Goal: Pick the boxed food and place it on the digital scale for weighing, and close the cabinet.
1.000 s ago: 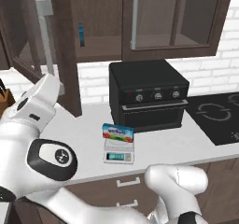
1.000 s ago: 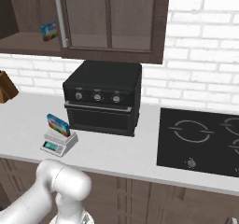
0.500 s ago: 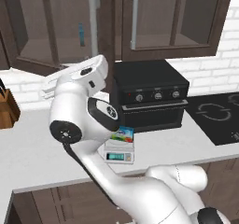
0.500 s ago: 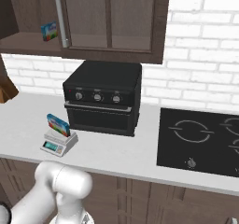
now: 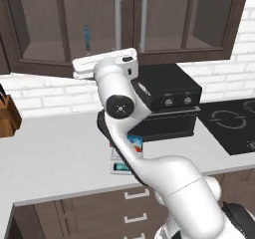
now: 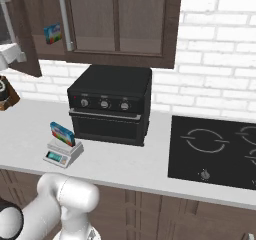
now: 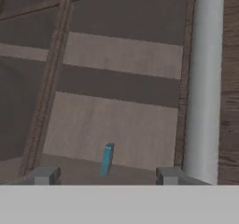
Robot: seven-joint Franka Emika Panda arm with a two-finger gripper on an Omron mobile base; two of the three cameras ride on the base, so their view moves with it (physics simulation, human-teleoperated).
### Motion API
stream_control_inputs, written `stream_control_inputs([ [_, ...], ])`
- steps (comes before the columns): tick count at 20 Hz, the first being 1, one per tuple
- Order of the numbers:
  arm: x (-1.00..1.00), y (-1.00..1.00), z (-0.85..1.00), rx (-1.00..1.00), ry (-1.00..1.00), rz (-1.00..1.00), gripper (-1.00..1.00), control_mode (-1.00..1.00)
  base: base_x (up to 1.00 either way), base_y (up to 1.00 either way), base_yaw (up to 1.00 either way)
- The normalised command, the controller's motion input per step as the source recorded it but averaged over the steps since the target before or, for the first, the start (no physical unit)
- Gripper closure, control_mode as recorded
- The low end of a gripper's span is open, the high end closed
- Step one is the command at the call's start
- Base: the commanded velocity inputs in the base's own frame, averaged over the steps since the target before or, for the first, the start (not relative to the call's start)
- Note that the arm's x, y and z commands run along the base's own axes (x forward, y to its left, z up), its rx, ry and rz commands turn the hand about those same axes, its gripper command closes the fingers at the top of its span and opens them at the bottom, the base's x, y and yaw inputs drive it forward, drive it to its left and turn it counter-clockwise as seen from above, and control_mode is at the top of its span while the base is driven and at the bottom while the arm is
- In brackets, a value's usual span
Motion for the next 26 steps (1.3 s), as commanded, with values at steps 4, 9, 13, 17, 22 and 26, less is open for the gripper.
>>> stream_control_inputs([
  [4, 1.0, -0.4, 0.0, 0.12, 0.03, 0.15, -1.0, -1.0, 0.0, 0.0, 0.0],
  [9, 1.0, -0.14, 0.0, 0.04, 0.03, 0.08, -1.0, -1.0, 0.0, 0.0, 0.0],
  [13, 1.0, -0.11, 0.0, 0.03, 0.01, 0.06, -1.0, -1.0, 0.0, 0.0, 0.0],
  [17, 1.0, -0.12, -0.09, 0.02, 0.0, 0.06, -1.0, -1.0, 0.0, 0.0, 0.0],
  [22, 1.0, -0.01, -0.48, 0.0, -0.01, 0.08, -1.0, -1.0, 0.0, 0.0, 0.0],
  [26, 0.77, 0.0, -0.5, 0.0, -0.01, 0.05, -1.0, -1.0, 0.0, 0.0, 0.0],
])
